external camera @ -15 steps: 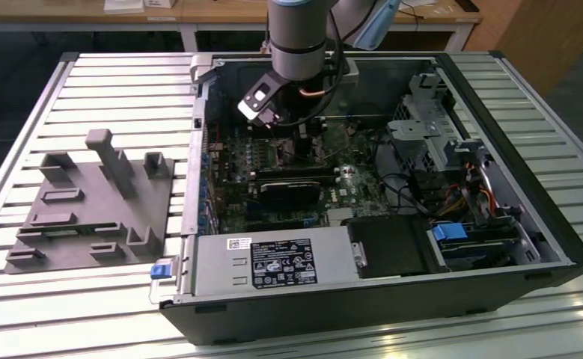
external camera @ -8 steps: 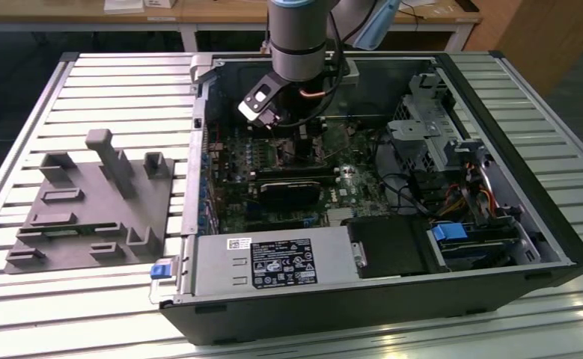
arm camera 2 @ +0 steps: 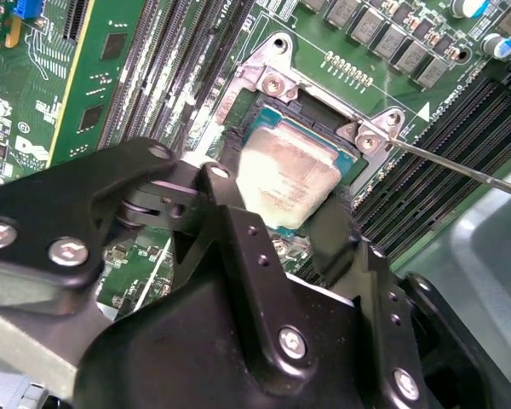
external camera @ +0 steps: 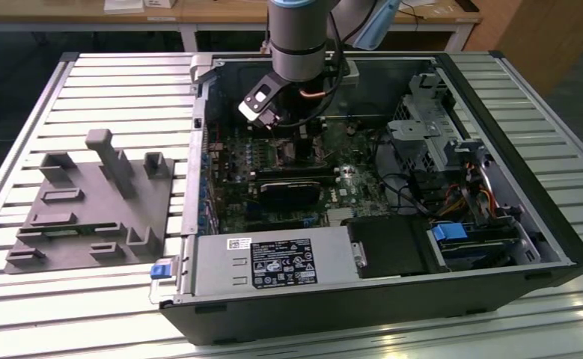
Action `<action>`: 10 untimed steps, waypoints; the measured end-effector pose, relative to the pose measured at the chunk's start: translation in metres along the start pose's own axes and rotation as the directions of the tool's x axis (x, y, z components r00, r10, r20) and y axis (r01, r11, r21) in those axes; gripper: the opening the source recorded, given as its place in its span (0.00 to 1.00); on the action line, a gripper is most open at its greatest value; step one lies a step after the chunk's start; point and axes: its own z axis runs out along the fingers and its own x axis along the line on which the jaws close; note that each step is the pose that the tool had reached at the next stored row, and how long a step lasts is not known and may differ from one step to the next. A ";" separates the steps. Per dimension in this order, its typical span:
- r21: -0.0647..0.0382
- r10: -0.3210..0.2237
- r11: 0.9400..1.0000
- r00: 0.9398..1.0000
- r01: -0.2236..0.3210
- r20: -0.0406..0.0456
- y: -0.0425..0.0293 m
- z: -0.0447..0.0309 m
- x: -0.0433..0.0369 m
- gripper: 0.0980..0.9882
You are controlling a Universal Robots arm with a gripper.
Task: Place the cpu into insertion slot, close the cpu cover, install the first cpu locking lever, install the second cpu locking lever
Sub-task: 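Place the cpu into insertion slot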
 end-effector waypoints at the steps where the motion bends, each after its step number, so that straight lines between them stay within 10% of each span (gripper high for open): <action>1: 0.000 0.000 1.000 1.000 0.000 0.000 0.0000 0.0001 0.0000 0.58; 10: 0.000 0.000 1.000 1.000 0.000 0.000 0.0002 0.0004 0.0000 0.58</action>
